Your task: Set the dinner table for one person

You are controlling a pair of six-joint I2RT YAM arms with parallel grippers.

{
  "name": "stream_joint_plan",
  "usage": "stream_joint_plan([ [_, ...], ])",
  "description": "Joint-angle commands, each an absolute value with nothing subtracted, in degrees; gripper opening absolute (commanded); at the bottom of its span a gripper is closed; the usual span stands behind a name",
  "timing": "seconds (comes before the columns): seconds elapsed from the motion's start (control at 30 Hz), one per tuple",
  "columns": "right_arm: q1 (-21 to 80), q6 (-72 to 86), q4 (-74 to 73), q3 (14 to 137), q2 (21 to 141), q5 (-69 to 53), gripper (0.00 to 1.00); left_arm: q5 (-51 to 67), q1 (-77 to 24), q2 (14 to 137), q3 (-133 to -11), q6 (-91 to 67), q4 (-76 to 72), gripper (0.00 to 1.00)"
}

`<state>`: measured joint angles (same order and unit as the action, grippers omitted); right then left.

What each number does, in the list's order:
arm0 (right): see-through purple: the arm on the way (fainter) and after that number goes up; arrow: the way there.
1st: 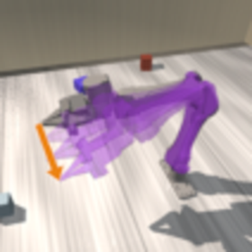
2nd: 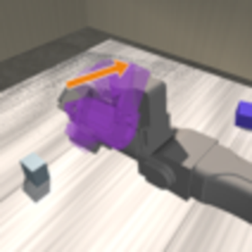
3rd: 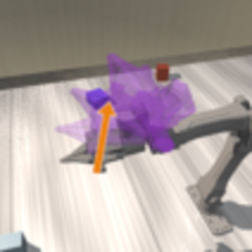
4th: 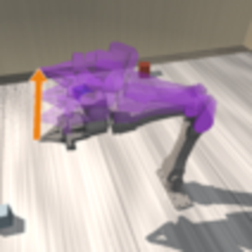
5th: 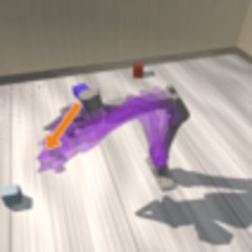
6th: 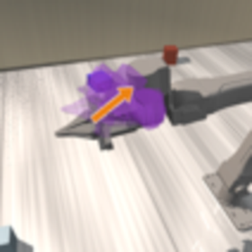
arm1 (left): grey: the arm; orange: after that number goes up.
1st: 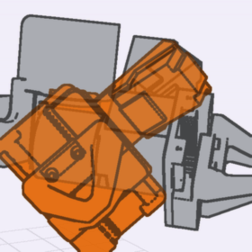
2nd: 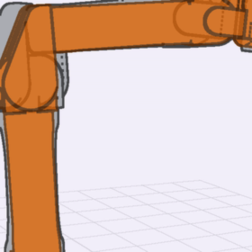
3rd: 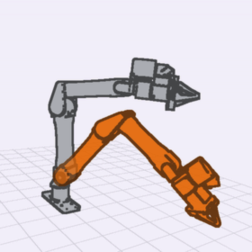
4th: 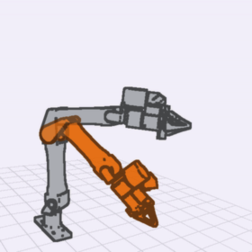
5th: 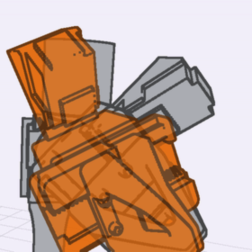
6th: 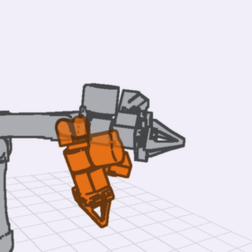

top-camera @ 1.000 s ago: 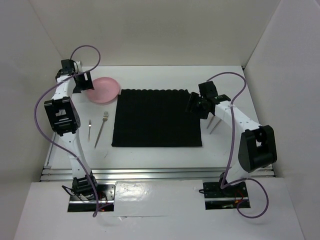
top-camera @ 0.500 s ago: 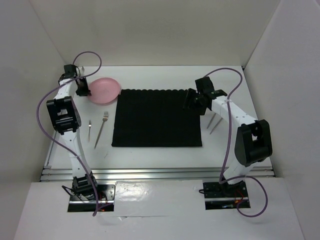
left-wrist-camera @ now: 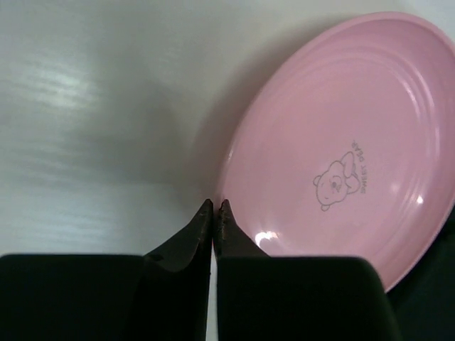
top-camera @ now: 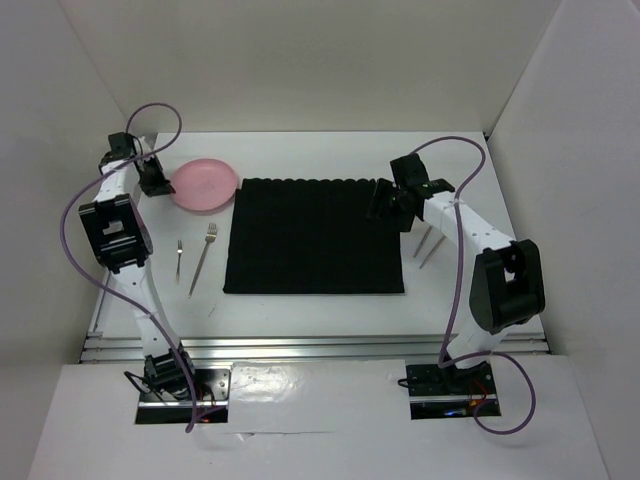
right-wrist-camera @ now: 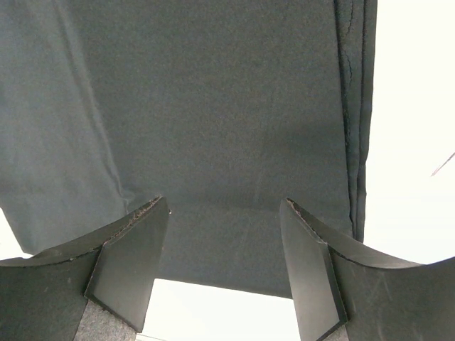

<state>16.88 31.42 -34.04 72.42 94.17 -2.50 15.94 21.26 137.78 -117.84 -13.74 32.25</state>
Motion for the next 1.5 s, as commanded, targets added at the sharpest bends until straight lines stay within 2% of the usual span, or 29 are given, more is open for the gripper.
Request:
stream_joint_plan([
  [0.0,17.4,31.5,-34.5,72.3,90.1,-1.1,0.72,23.5,23.4,128.9,-116.4,-12.5,32.8,0.0],
  [0.13,17.4,32.3,-35.0,70.1,86.8,-1.1,0.72,27.9,21.7,121.0,-113.4,-10.4,35.3,0.0],
  [0.27,17.4,32.9,-35.0,66.9,82.5,-1.1,0.72,30.7,21.8,111.5,-106.1,-13.5,27.8,0.0],
  [0.37,17.4,34.3,-36.7,66.3,80.6,-0.5,0.72,33.3,17.7,108.3,-104.5,-7.4,30.2,0.0],
  [0.47,17.4,35.7,-38.1,65.1,77.1,1.0,0.72,33.3,8.5,108.3,-104.0,0.0,37.9,0.0],
  [0.6,17.4,36.8,-39.3,62.2,70.9,2.4,0.72,31.3,-4.9,111.1,-100.4,3.2,39.6,0.0],
  [0.8,17.4,38.0,-42.1,60.5,67.6,5.2,0.72,28.0,-15.1,117.5,-100.2,4.6,38.1,0.0],
  [1.1,17.4,38.6,-44.7,58.8,63.9,6.9,0.73,23.5,-18.2,125.3,-101.5,5.1,37.1,0.0],
  [1.47,17.4,38.6,-46.0,59.3,66.8,9.0,0.77,18.8,-18.2,122.5,-96.3,4.0,29.0,0.0],
])
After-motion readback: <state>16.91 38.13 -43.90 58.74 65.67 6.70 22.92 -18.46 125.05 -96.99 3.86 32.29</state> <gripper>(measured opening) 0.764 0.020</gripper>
